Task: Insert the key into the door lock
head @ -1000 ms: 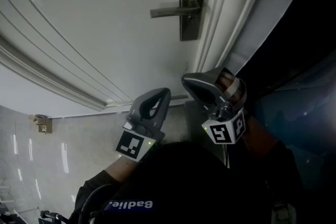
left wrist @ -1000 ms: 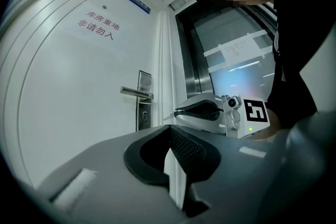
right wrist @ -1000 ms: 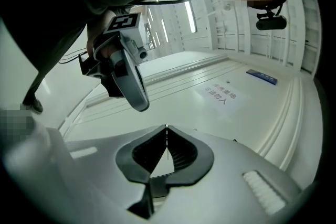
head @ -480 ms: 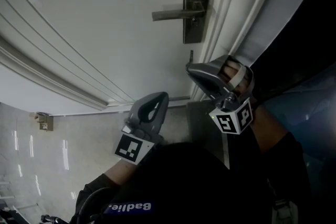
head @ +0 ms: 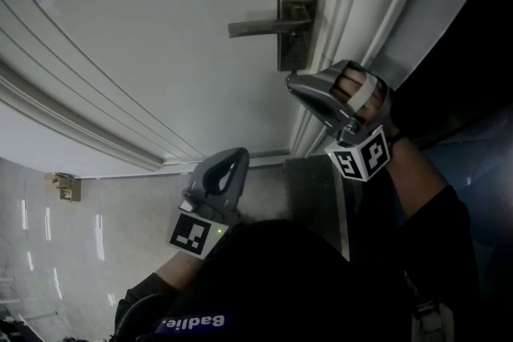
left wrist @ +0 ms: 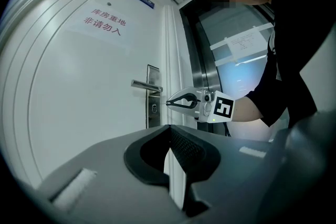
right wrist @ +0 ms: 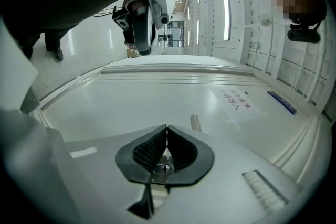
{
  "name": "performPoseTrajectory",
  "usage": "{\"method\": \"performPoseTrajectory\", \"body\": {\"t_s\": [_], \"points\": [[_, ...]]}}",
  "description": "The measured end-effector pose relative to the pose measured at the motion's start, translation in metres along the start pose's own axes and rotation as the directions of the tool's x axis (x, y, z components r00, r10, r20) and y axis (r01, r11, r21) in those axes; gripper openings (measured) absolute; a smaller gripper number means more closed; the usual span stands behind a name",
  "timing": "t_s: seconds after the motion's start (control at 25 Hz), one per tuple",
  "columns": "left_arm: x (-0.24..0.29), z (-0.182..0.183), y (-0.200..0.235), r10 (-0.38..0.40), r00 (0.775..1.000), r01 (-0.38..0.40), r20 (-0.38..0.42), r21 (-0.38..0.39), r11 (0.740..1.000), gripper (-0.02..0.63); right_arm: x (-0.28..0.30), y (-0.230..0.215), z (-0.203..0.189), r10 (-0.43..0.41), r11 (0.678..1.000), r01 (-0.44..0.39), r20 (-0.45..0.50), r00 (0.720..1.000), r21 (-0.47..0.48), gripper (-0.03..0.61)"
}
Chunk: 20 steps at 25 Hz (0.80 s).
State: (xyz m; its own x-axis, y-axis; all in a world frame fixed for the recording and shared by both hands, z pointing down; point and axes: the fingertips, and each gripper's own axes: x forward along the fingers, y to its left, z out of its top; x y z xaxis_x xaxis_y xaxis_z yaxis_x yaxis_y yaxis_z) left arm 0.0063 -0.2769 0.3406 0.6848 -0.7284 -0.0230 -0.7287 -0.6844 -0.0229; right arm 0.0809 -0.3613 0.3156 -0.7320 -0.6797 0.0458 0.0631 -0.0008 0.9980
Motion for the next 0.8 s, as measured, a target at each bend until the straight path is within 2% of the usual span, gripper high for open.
{"method": "performPoseTrajectory", "body": {"t_s": [0.2,0.4,0.8], "points": [[-0.002,-0.003,0.003,0.013,1.000,-0.013,-0.008,-0.005,1.000,0.015,0.013,0.004,-0.024,0.031,0.997,-0.033,-0.027,0.999,-0.064,0.012],[-0.003,-0.007,0.005,0.019,1.000,-0.019,-0.017,-0.009,1.000,0.015,0.020,0.010,-0.032,0.063,0.989,-0.065,-0.023,0.998,-0.132,0.012],[0.000,-0.011,0.001,0.019,0.999,-0.020,-0.026,-0.015,1.000,0.015,0.025,0.010,-0.041,0.075,0.988,-0.075,-0.001,0.997,-0.137,0.012]]}}
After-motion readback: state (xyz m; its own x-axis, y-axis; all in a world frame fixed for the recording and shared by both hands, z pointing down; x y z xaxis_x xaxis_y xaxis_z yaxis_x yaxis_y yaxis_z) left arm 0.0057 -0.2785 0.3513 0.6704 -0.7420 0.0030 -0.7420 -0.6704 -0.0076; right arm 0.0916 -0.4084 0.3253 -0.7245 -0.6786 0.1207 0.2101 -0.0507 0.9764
